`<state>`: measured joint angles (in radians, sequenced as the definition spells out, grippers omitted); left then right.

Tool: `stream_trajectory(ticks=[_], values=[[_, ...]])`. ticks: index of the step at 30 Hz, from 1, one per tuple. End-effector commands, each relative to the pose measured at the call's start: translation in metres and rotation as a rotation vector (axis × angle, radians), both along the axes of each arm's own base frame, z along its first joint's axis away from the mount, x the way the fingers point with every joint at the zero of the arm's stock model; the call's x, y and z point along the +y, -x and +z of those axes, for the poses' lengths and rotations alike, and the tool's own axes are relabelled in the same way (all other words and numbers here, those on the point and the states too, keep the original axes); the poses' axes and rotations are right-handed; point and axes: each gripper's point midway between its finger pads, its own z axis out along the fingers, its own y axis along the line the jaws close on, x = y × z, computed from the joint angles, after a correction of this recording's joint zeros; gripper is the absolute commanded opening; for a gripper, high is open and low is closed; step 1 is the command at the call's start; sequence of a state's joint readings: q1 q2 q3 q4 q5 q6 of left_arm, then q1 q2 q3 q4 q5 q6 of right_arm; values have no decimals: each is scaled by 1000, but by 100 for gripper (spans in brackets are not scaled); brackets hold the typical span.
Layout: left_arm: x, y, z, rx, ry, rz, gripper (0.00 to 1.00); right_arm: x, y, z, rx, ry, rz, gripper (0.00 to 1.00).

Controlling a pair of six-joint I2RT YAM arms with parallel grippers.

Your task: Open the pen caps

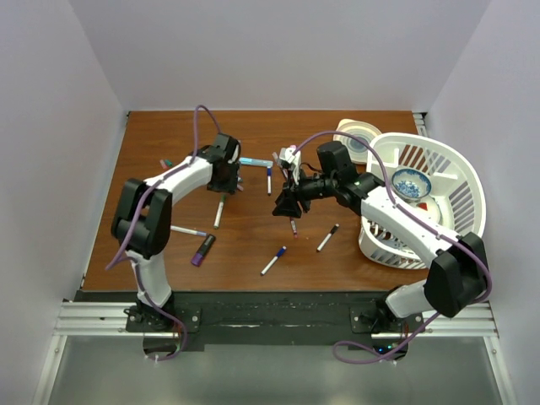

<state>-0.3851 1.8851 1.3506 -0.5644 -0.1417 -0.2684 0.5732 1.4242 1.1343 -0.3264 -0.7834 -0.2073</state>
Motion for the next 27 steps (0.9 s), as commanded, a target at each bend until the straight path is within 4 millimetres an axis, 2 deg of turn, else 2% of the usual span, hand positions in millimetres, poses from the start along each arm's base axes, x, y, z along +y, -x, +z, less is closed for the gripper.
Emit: stream_trajectory(ticks=[1,4,10,15,17,22,24,27], values=[[17,-12,10,4,-121,0,45,5,6,15,-18,-60,44,45],[12,-12,5,22,-104,-13,42,5,7,13,-13,-57,47,45],[2,2,-23,118,-62,-52,35,5,7,12,-6,-55,49,45],[5,6,-34,137,-72,-51,34,3,5,12,-5,-56,41,45],[4,6,-34,137,-68,-53,31,3,5,13,-6,-58,41,45],[-2,10,-34,135,-27,-56,17,3,4,12,0,-63,39,45],[-6,12,-31,126,8,-60,7,3,4,11,4,-62,37,45],[-17,13,-17,81,89,-57,1,3,6,9,14,-64,45,45]])
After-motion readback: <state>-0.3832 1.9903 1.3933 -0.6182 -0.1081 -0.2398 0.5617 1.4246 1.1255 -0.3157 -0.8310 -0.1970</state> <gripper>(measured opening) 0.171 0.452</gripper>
